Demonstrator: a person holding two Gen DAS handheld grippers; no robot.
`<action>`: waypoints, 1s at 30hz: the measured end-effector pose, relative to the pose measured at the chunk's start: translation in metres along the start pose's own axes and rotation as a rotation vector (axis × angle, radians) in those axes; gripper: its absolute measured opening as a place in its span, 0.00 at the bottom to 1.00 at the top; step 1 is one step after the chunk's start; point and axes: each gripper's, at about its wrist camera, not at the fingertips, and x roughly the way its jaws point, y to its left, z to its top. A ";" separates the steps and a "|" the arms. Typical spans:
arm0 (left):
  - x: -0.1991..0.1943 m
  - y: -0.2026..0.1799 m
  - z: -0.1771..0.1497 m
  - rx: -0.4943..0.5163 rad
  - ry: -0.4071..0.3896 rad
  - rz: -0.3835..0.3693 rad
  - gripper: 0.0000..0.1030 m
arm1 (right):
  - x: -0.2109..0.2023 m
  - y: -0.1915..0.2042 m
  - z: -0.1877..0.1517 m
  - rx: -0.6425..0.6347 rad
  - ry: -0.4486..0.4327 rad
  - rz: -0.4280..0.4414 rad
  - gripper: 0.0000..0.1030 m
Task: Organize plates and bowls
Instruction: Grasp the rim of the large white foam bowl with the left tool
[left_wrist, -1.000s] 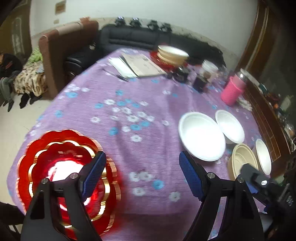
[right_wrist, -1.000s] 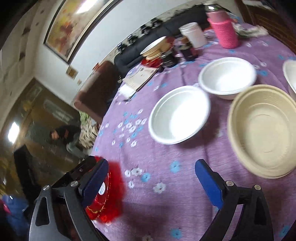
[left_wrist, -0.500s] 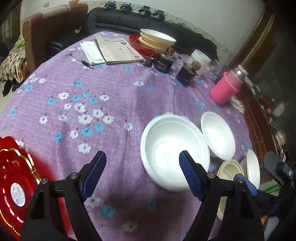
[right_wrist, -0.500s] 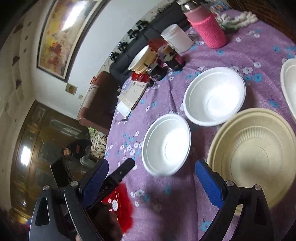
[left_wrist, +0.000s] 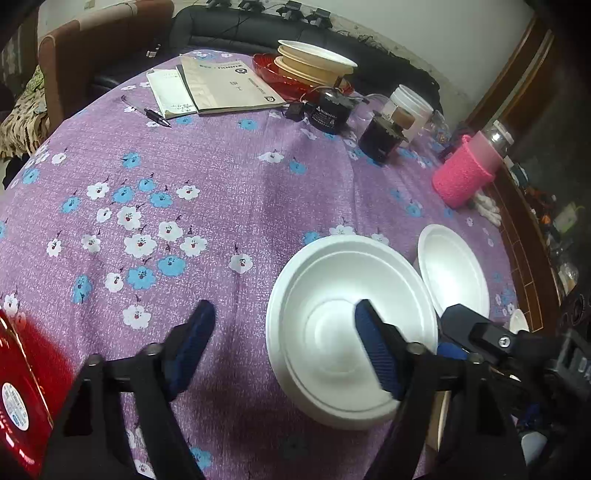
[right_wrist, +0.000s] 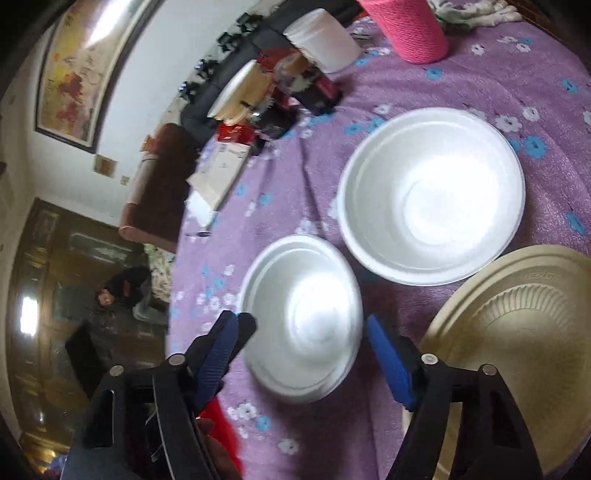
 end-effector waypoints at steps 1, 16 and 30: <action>0.002 0.000 0.000 0.001 0.008 0.003 0.59 | 0.002 -0.001 0.001 -0.001 0.002 -0.012 0.66; 0.017 -0.002 0.001 0.029 0.080 0.026 0.10 | 0.018 -0.007 -0.006 -0.041 0.026 -0.143 0.08; -0.048 0.018 -0.016 0.013 -0.023 0.045 0.10 | -0.010 0.031 -0.037 -0.141 -0.020 -0.078 0.08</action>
